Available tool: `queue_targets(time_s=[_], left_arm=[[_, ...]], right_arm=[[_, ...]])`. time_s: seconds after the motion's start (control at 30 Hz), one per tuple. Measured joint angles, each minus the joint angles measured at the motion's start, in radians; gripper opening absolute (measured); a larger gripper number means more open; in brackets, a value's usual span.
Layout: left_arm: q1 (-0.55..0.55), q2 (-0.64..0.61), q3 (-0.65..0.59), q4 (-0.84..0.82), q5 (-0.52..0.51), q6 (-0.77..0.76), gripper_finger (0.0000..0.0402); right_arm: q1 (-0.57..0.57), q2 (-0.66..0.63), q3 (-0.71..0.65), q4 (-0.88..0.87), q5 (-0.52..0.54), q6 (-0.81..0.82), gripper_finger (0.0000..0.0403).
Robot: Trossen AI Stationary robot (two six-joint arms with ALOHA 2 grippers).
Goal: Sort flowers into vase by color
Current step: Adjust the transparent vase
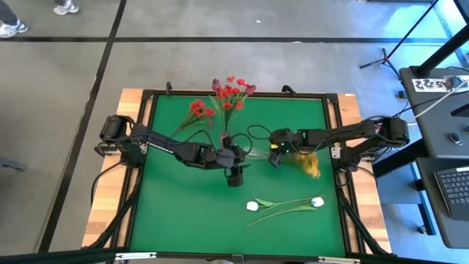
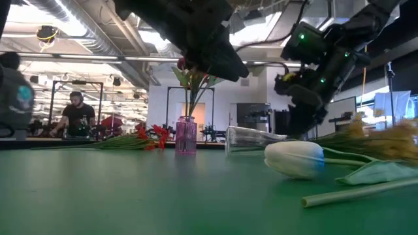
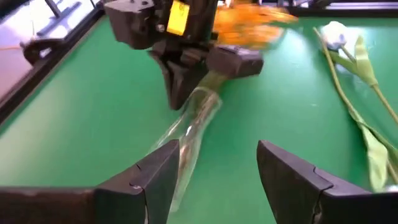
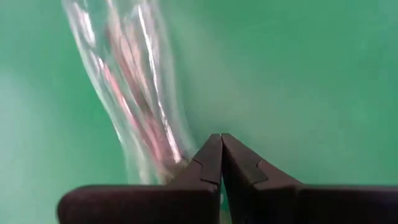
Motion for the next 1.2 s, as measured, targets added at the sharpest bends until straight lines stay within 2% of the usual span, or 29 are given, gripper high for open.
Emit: queue_targets(time_s=[0.1, 0.3, 0.6, 0.87, 1.1, 1.2], left_arm=[[-0.005, 0.0, -0.001, -0.039, -0.001, -0.053, 0.021], [-0.037, 0.013, 0.0, -0.044, 0.013, -0.074, 0.021], [-0.083, 0.082, 0.0, 0.0, 0.014, 0.059, 0.021], [-0.061, 0.131, 0.0, 0.04, 0.0, 0.156, 0.0225], [-0.027, 0.143, -0.001, -0.003, 0.018, 0.16, 0.0234], [-0.019, 0.144, -0.001, -0.024, 0.056, 0.155, 0.0234]], right_arm=[[0.026, 0.025, 0.0, 0.006, -0.05, 0.029, 0.001], [0.126, 0.028, 0.0, 0.062, -0.059, 0.056, 0.001], [0.208, 0.026, 0.098, 0.037, -0.035, 0.073, 0.001], [0.251, 0.026, 0.23, -0.176, 0.014, 0.049, 0.001], [0.283, 0.027, 0.234, -0.246, -0.002, 0.091, 0.001], [0.302, 0.027, 0.234, -0.249, 0.004, 0.101, 0.001]])
